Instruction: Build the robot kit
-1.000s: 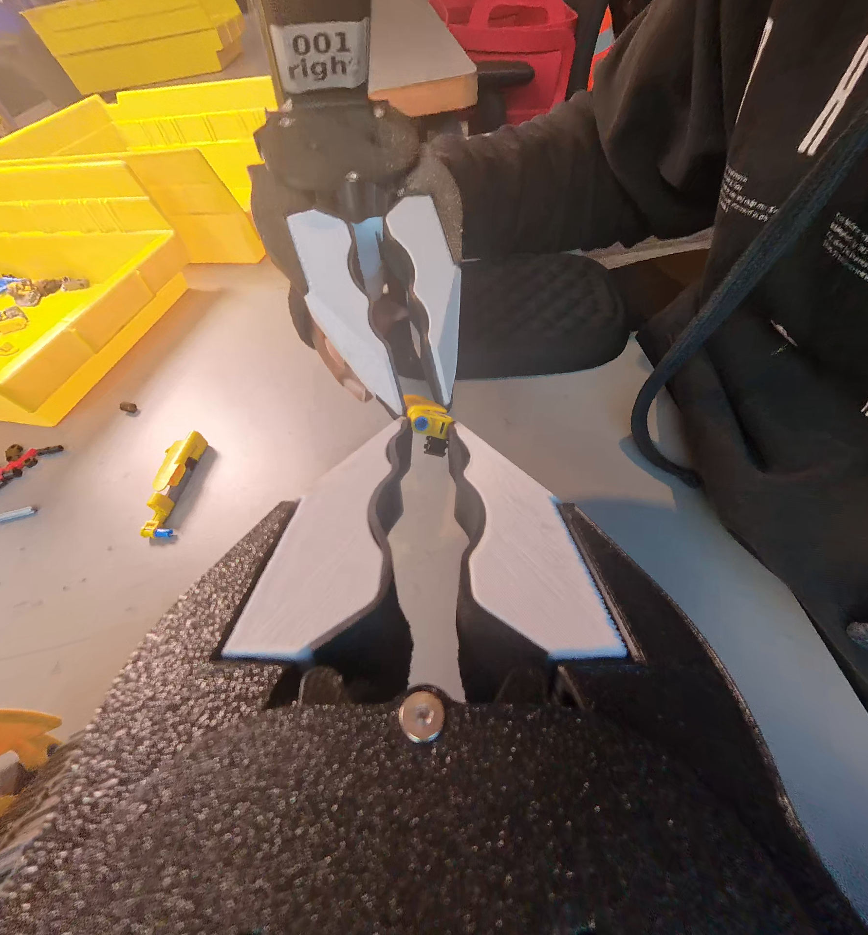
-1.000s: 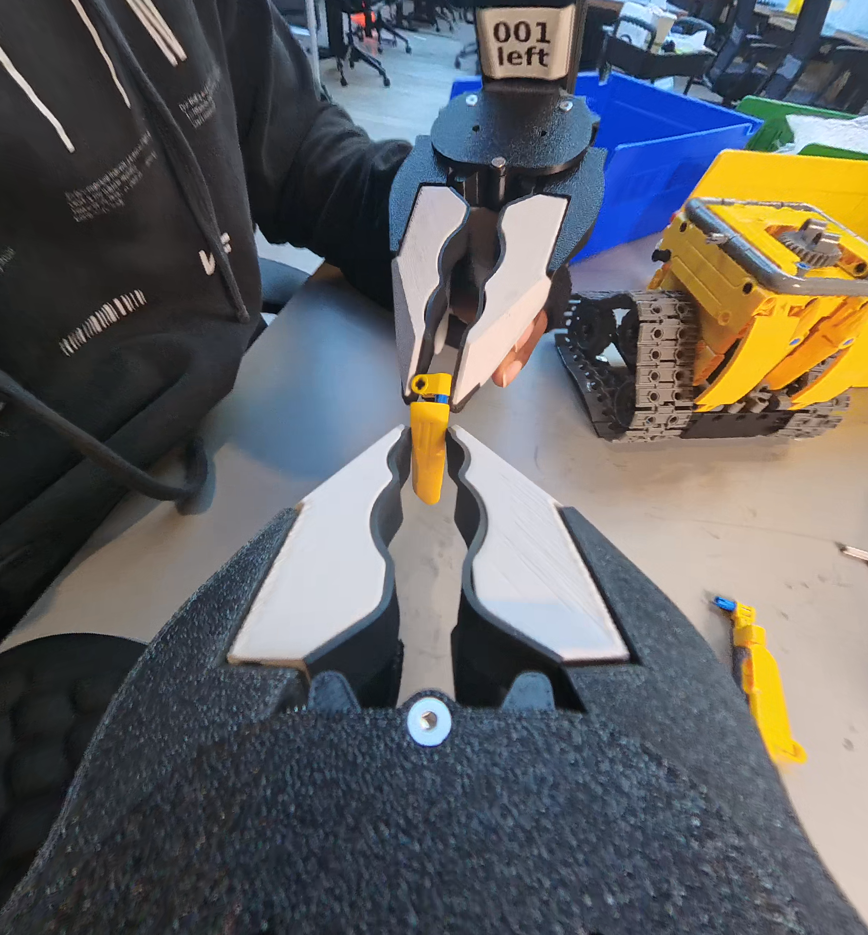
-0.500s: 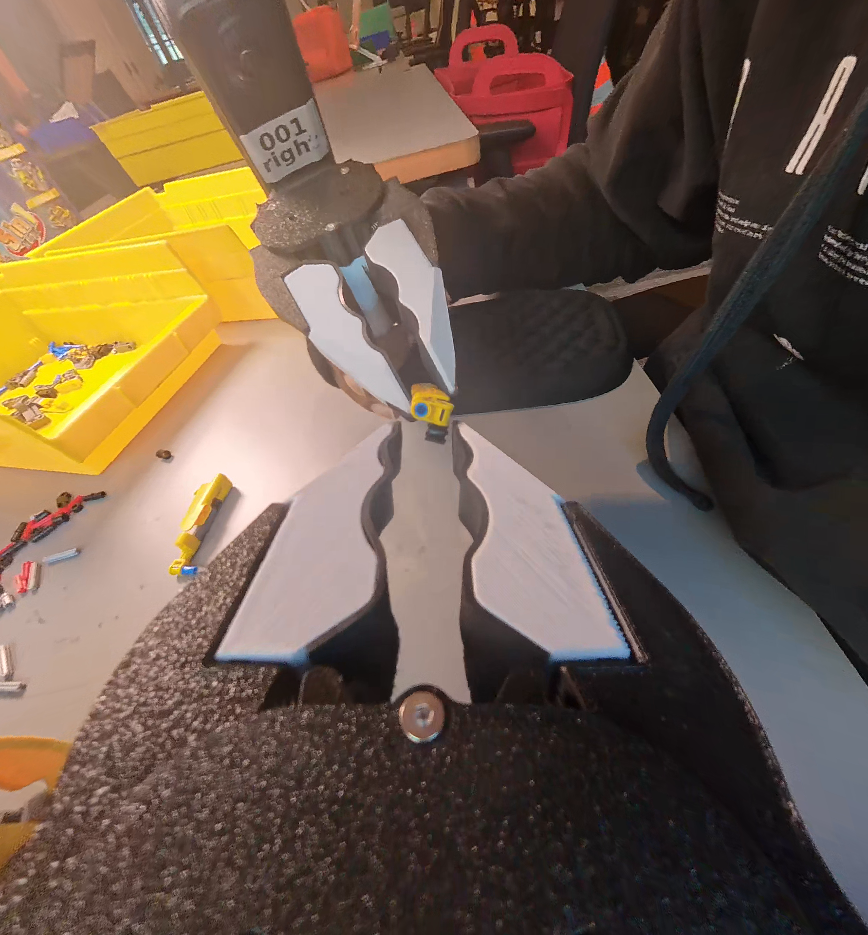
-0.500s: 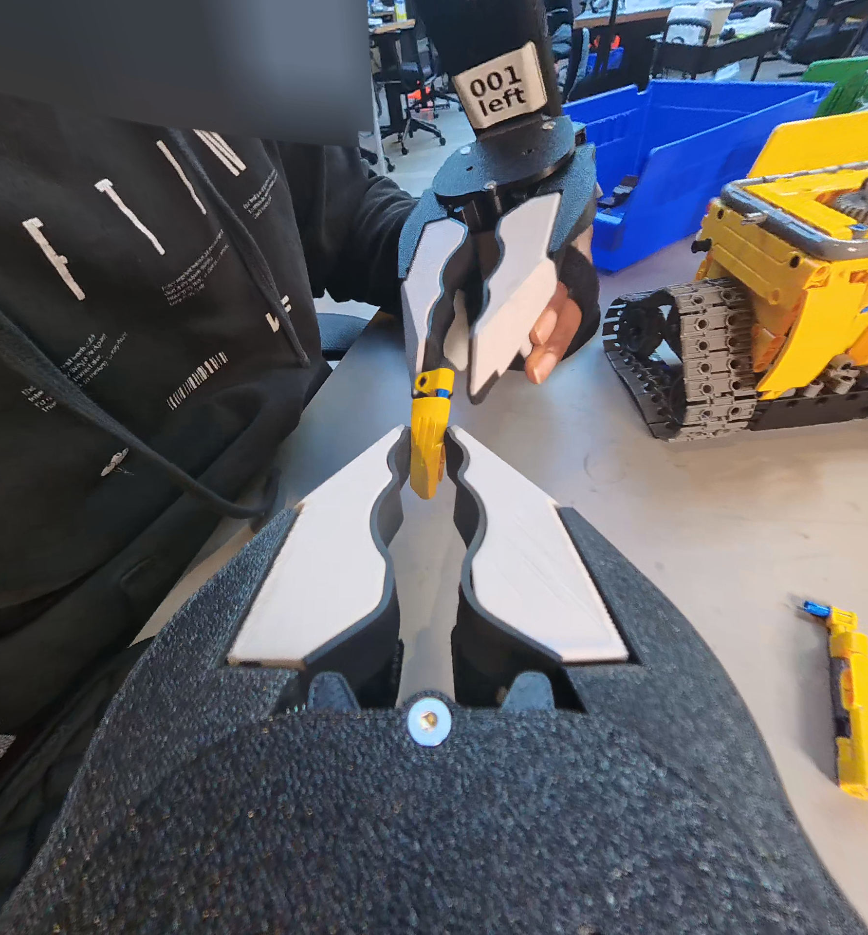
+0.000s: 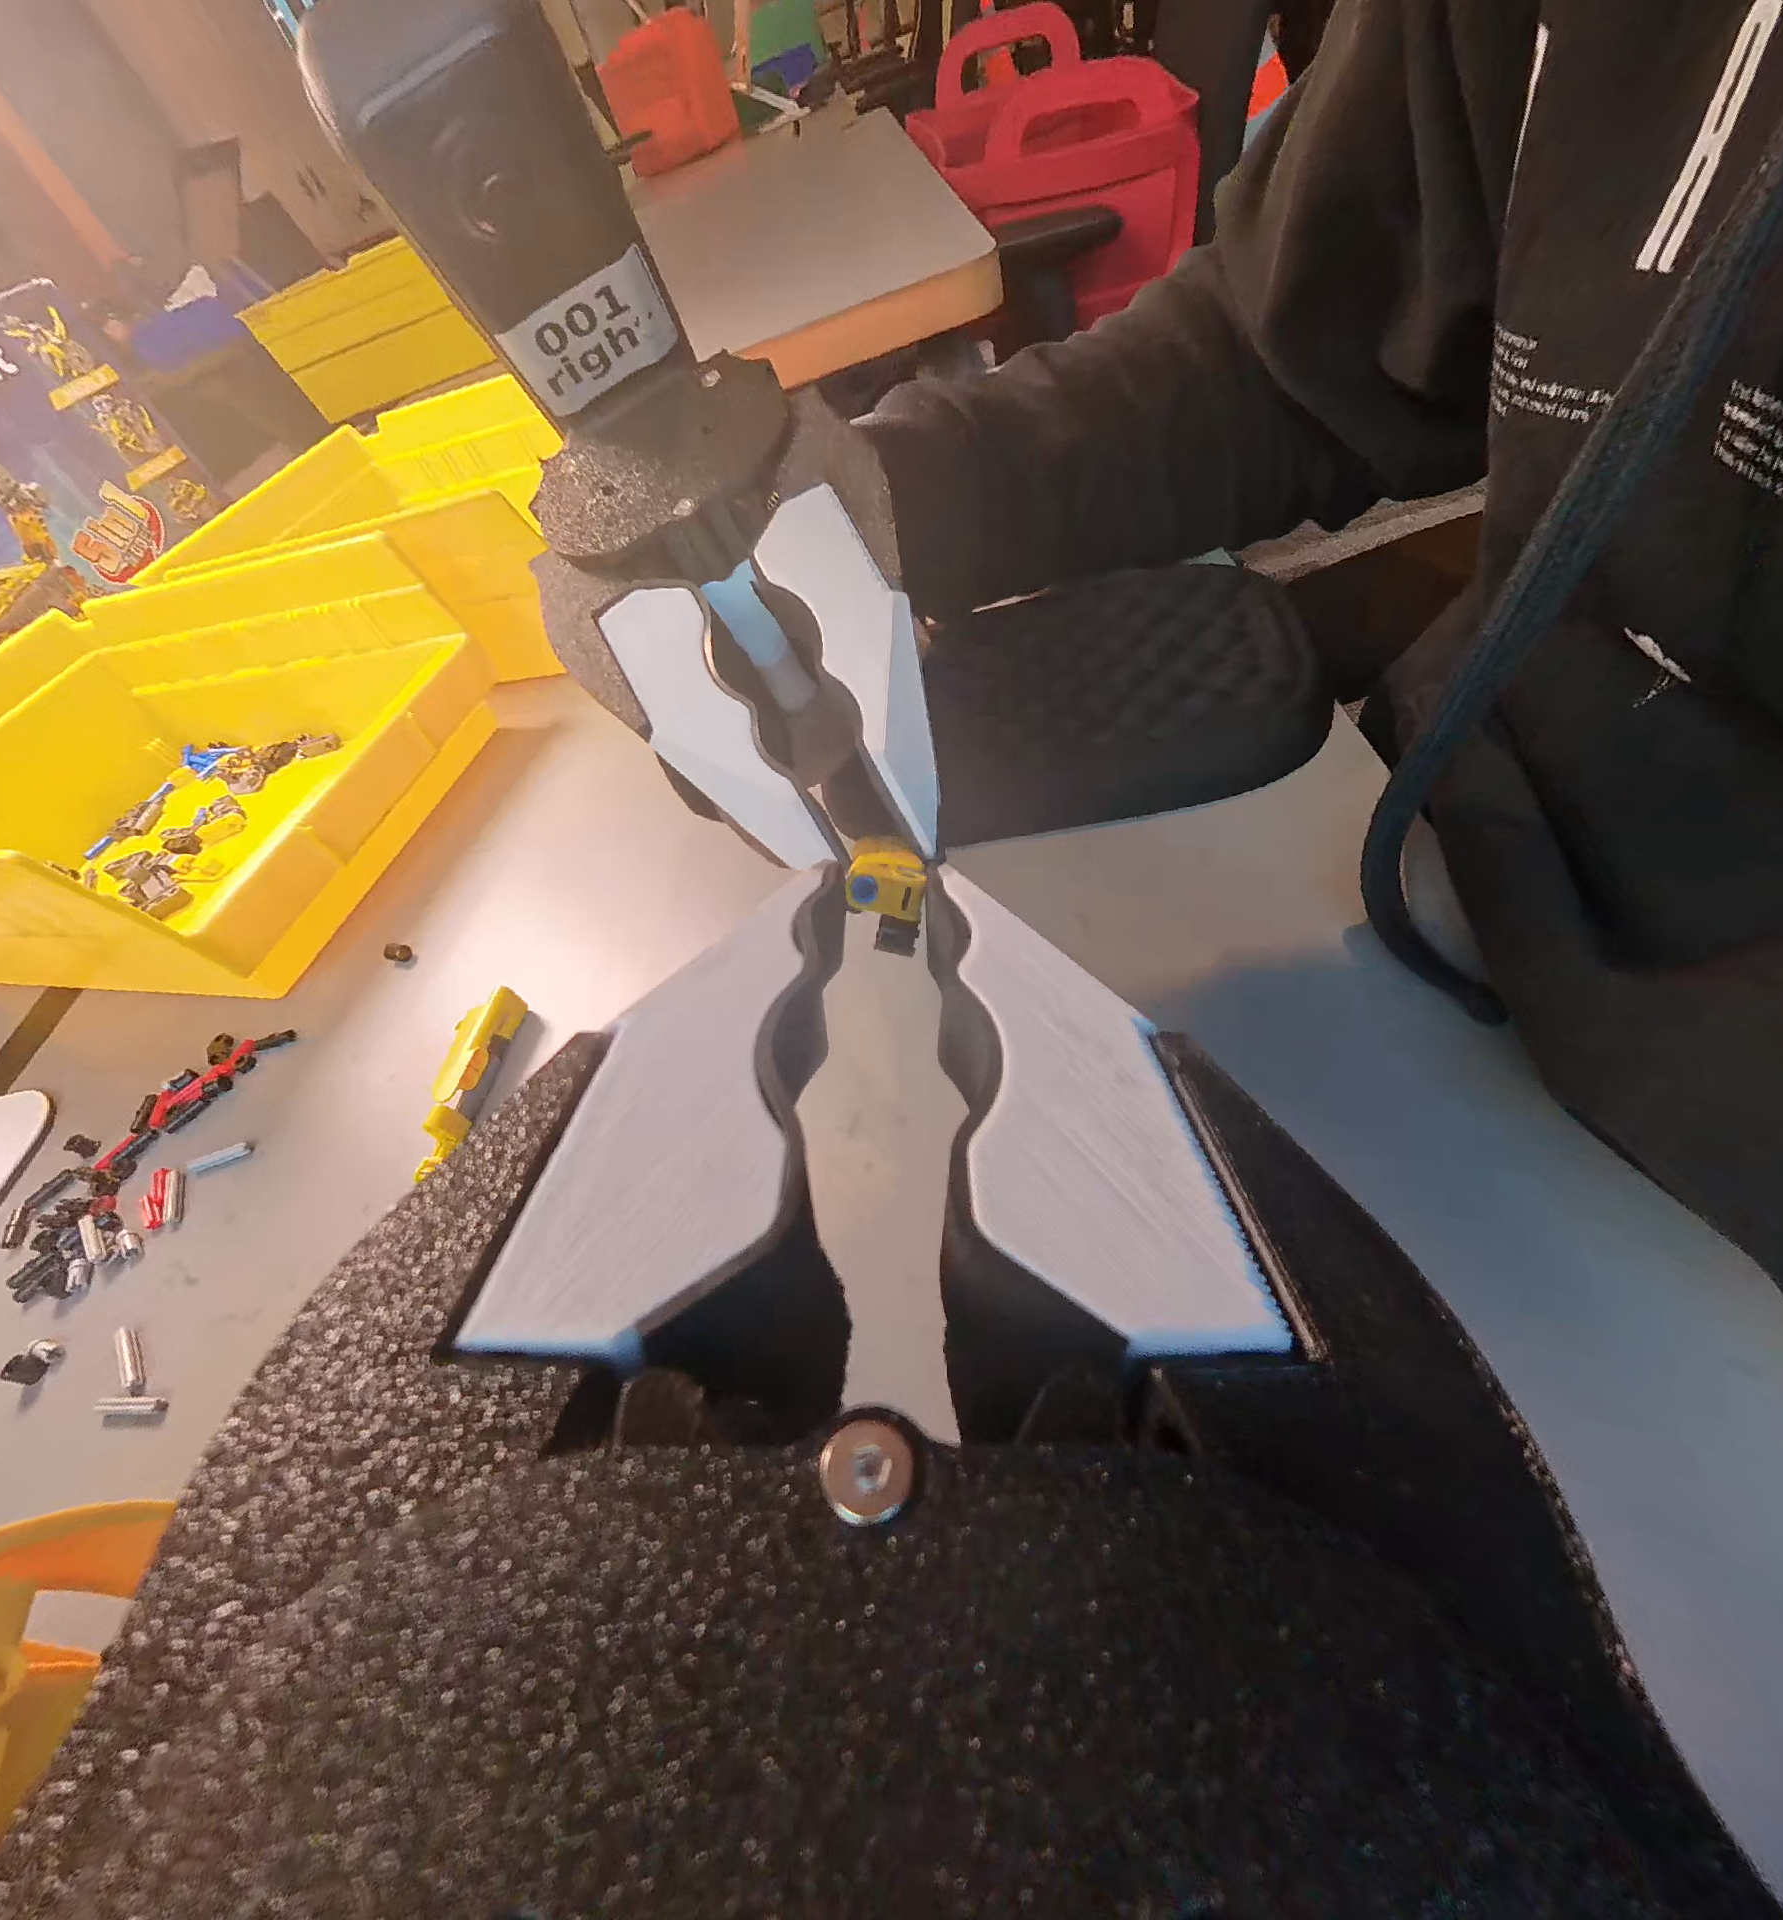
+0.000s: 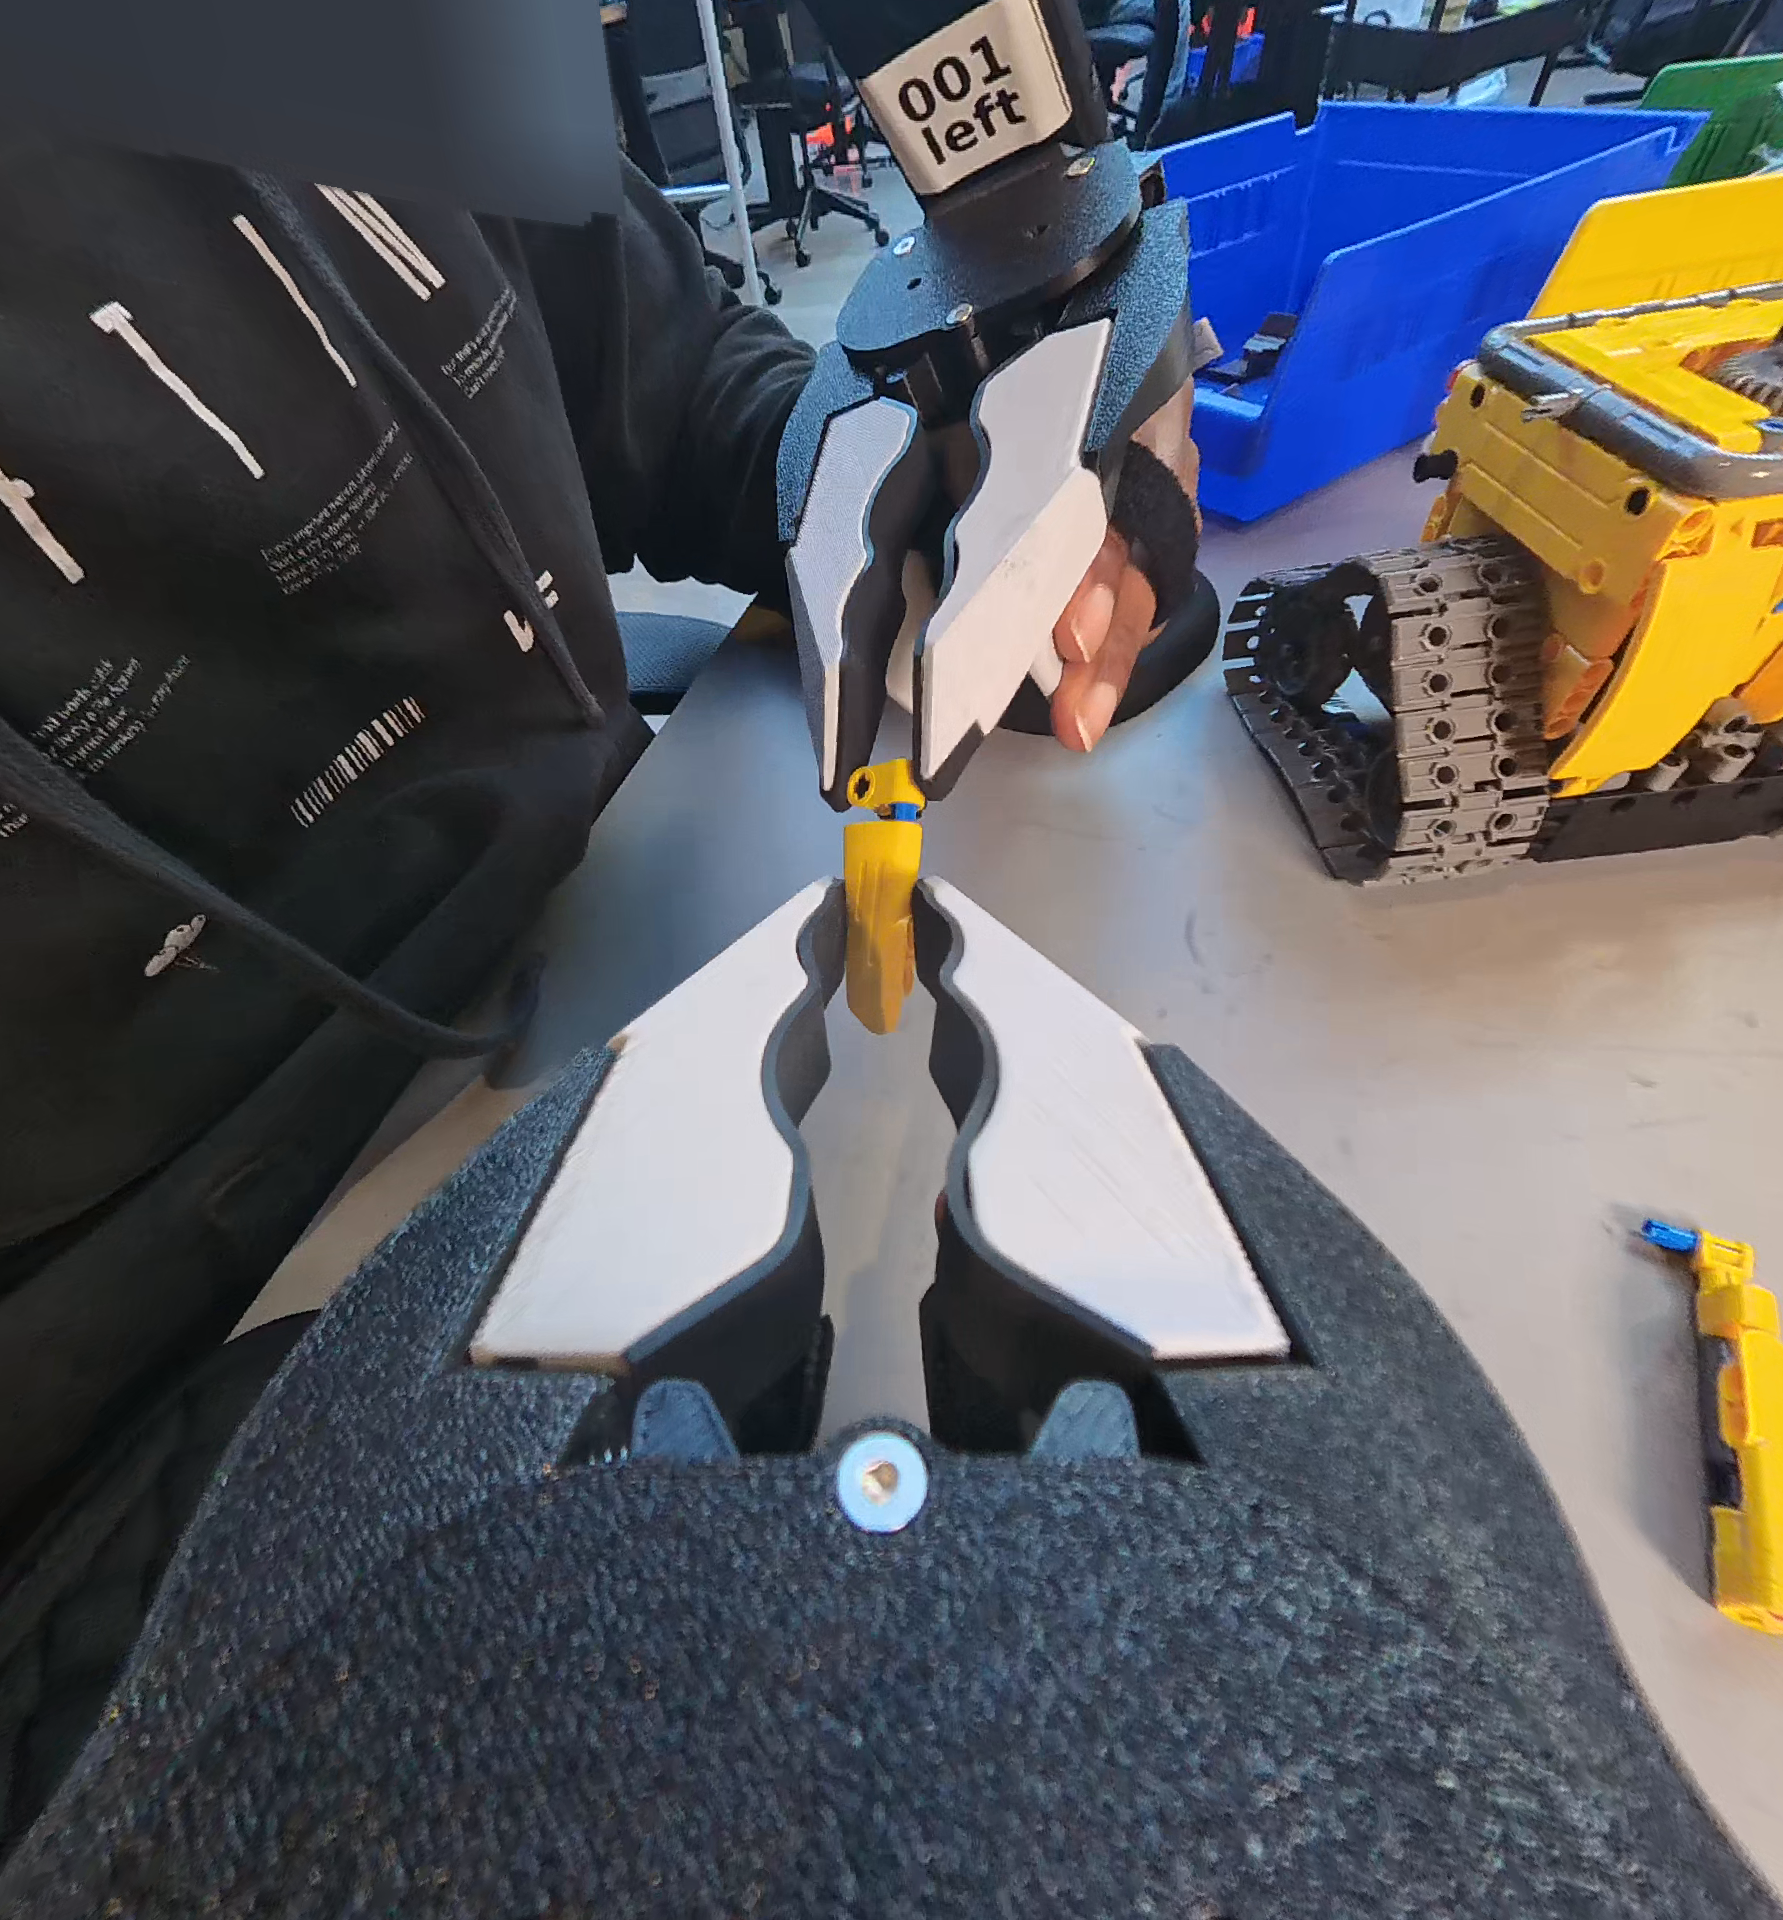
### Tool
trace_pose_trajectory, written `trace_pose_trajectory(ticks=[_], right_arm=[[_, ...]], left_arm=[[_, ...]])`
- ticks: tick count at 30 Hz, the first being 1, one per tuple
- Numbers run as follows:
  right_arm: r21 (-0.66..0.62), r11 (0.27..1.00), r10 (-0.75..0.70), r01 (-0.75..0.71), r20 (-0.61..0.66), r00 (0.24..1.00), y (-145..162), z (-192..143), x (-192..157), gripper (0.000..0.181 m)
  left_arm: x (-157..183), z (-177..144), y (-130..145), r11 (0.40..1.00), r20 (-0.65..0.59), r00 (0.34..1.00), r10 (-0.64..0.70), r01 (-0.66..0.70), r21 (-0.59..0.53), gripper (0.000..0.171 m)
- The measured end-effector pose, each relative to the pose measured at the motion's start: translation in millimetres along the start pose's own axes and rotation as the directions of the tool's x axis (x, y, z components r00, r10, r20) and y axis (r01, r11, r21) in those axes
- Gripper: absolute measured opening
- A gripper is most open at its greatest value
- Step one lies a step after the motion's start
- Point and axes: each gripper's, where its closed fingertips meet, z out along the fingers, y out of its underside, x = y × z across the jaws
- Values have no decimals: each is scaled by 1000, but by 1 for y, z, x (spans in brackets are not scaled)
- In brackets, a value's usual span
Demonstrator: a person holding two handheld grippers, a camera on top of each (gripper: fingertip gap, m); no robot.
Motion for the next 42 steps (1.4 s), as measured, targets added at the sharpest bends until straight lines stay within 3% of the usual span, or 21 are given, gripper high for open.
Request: trace_pose_trajectory(ticks=[16,29,34,39,42], right_arm=[[40,999,-33,32,17,999,-8,1,-6,10],[-31,997,-70,71,29,997,1,15,-11,5],[-3,999,-34,34,9,999,-2,9,-5,7],[104,994,35,-41,50,998,-15,-4,-2,17],[124,992,28,-37,71,997,-21,-1,-6,17]], left_arm=[[5,0,-1,1000,-30,999,11,-11,7,14],[17,13,-4,999,-77,996,46,-46,7,14],[9,6,-7,1000,-54,998,15,-14,25,14],[3,-12,-32,965,-121,986,-118,143,222,14],[0,-16,-40,941,-154,976,-155,193,278,14]])
